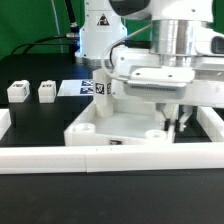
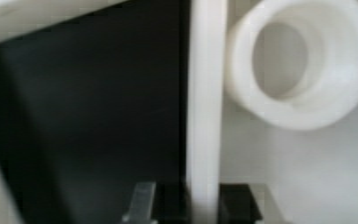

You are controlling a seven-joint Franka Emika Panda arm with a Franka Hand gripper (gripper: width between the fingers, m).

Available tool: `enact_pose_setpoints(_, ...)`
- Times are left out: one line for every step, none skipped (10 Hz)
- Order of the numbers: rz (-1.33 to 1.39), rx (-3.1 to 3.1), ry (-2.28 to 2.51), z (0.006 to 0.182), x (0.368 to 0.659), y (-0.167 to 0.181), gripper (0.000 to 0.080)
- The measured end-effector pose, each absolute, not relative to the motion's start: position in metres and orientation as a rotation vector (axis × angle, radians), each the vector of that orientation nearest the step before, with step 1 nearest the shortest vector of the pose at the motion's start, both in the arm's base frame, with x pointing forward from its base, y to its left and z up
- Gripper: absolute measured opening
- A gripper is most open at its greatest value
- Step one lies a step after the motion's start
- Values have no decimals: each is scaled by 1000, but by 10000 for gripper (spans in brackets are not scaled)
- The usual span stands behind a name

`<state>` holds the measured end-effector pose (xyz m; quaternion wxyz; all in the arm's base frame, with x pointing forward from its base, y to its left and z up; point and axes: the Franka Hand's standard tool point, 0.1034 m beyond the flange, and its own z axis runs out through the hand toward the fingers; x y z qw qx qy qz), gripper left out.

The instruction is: Assemble square table

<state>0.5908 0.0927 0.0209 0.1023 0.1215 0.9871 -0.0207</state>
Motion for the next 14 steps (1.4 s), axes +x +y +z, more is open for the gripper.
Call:
enact_pose_setpoints(-78, 212, 2938, 21, 590, 93, 64)
enact_pose_setpoints(-90, 157, 2942, 20, 590, 90, 64)
enact_pose_setpoints(-100, 115, 2942, 20, 590, 89, 64)
enact_pose_setpoints(-106, 86, 2941, 20, 590, 88, 64)
enact_pose_setpoints(-105, 104, 2940, 20, 590, 87, 64)
enact_pose_setpoints(-104, 111, 2940, 19, 590, 88, 64)
enact_pose_setpoints(-88, 106, 2945, 19, 590, 109, 64)
enact_pose_setpoints(-110, 140, 2967, 19, 592, 127, 64)
enact_pose_setpoints(-204, 108, 3014, 19, 592, 126, 64)
enact_pose_setpoints(-216, 42, 3025, 19, 592, 126, 64)
enact_pose_setpoints(-212, 68, 3023, 19, 592, 125, 64)
enact_pose_setpoints(-227, 78, 3028, 17, 591, 120, 159)
enact_pose_setpoints(-241, 93, 3031, 16, 591, 114, 330)
enact_pose_setpoints(-255, 104, 3032, 17, 592, 108, 330)
